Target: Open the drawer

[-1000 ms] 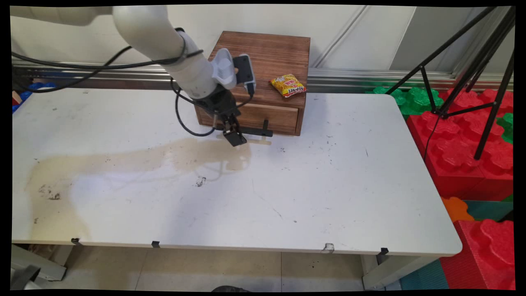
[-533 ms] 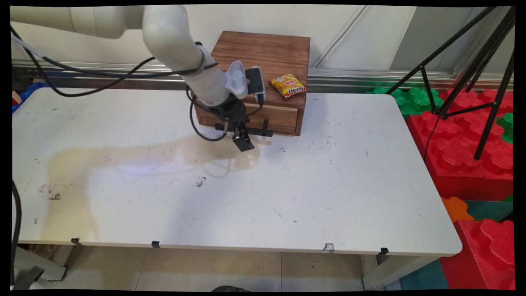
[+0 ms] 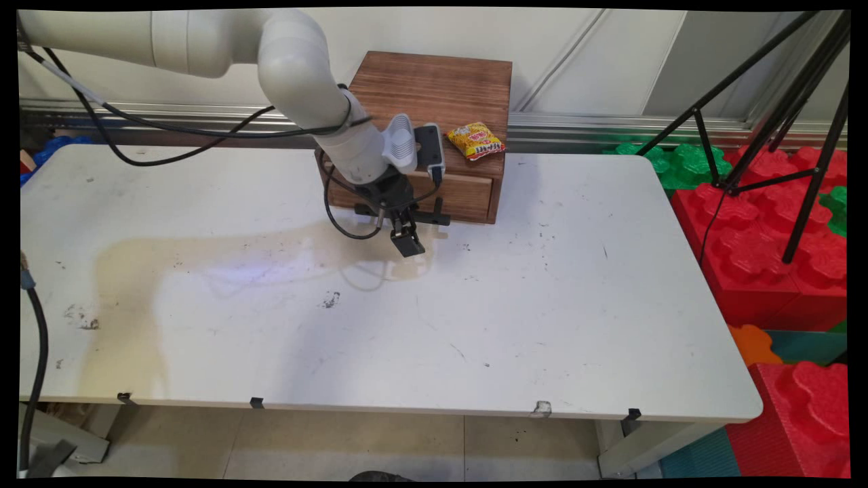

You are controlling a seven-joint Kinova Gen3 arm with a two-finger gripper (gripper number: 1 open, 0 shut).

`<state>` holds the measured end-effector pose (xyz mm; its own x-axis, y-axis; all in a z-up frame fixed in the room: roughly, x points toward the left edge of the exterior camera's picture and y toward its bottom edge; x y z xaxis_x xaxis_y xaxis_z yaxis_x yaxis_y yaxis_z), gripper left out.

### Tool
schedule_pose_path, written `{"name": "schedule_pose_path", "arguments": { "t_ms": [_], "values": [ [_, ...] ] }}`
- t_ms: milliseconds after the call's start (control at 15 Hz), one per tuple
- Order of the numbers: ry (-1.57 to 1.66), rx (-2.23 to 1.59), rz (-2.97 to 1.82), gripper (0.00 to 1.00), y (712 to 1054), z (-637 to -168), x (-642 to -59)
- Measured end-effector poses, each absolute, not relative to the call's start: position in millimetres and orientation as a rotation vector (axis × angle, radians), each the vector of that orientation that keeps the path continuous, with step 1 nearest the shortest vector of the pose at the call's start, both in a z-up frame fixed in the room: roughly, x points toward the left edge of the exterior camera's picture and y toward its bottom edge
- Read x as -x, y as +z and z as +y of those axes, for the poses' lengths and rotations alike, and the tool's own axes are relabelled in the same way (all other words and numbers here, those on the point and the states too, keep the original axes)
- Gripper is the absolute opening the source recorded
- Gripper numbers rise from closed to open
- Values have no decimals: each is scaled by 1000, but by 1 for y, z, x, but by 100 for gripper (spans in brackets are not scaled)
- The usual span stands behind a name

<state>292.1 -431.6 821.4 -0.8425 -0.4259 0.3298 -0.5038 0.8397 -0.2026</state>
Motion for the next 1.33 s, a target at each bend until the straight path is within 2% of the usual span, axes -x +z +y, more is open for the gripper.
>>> {"name": "schedule_pose_path", "arguments": {
  "t_ms": [600,1333],
  "values": [
    [373,-697,-2756,100,813,-429,-289],
    [306,-723,-2769,100,817,-400,-280]
  ]
}}
